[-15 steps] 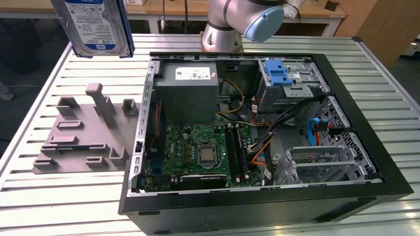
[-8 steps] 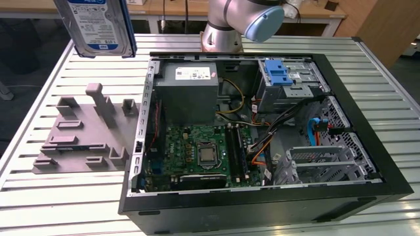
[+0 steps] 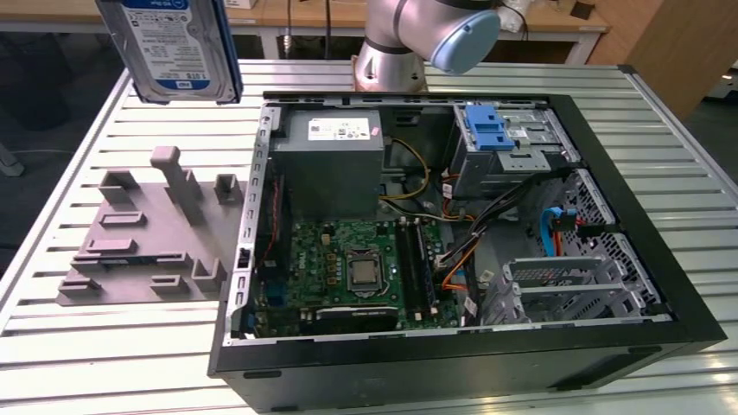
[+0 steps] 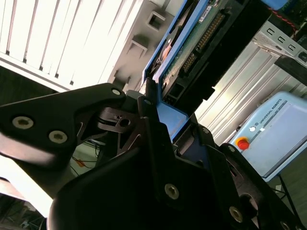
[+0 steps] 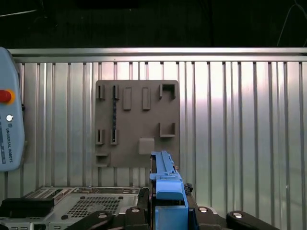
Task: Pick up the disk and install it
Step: 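Pick up the disk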
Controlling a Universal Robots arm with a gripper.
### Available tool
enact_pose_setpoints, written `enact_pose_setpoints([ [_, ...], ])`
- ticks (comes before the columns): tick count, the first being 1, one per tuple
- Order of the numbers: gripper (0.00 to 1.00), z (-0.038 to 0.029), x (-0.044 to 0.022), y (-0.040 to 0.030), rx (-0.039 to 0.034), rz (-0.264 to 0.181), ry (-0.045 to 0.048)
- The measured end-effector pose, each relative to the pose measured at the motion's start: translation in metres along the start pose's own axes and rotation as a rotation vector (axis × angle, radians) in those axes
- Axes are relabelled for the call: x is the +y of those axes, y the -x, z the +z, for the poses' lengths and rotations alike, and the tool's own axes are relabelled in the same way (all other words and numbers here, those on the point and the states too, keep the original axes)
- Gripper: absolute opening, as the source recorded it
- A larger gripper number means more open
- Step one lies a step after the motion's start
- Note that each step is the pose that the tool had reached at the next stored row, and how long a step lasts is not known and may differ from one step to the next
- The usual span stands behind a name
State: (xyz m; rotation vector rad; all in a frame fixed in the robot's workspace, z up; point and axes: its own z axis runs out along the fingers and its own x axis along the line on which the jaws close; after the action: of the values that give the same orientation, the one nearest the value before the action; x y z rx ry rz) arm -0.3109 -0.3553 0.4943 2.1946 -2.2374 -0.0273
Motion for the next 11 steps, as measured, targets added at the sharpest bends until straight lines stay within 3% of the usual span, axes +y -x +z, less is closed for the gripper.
enact_pose_setpoints([
  [11,0.36,-0.0002,-0.0081,-0.011,0.0,0.0,0.0],
])
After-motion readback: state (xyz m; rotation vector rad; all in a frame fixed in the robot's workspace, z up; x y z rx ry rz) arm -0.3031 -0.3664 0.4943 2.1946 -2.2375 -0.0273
